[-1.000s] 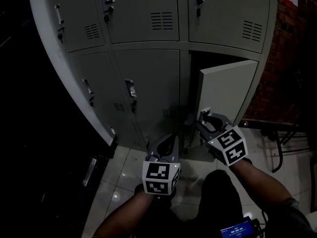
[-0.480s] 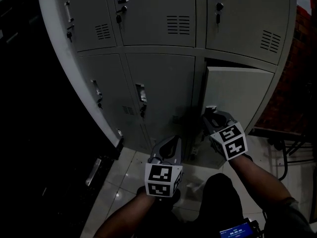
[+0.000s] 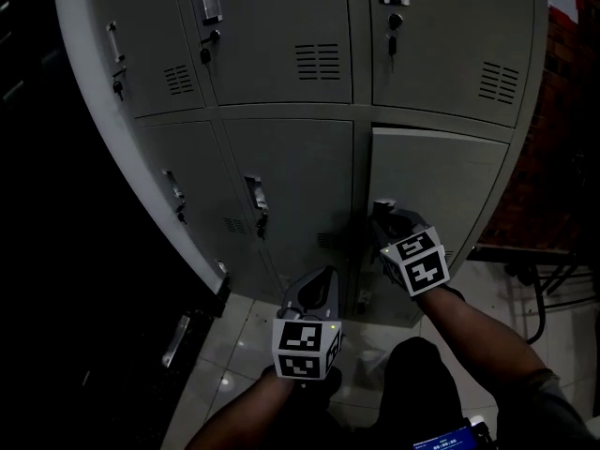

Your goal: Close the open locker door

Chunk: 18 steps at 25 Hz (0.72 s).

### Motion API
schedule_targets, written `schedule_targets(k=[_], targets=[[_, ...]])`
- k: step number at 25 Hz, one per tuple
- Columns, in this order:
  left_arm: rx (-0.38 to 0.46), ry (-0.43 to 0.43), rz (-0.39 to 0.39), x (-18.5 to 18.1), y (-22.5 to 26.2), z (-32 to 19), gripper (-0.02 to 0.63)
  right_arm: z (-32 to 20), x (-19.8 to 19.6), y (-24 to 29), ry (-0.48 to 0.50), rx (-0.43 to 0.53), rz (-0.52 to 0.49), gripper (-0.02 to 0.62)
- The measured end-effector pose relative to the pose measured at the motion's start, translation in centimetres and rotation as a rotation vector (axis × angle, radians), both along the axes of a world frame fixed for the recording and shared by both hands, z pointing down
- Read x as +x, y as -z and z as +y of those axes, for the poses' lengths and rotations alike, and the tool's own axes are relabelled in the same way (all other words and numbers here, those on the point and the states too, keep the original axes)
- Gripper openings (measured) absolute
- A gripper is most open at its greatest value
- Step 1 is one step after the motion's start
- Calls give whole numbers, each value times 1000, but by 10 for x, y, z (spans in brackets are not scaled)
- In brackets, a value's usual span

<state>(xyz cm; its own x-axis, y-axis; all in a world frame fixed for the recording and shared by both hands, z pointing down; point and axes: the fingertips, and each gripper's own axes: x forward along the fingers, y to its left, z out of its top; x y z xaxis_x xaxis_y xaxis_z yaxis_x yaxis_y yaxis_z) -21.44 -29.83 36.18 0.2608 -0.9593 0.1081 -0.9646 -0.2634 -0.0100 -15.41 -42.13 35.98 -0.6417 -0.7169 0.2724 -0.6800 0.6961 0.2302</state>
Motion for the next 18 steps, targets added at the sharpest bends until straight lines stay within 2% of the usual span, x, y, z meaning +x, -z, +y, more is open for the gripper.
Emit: schedule_targets(k=[18], targets=[[0, 8, 2, -8, 2, -20, 2, -34, -1, -1, -105, -25, -29, 38]])
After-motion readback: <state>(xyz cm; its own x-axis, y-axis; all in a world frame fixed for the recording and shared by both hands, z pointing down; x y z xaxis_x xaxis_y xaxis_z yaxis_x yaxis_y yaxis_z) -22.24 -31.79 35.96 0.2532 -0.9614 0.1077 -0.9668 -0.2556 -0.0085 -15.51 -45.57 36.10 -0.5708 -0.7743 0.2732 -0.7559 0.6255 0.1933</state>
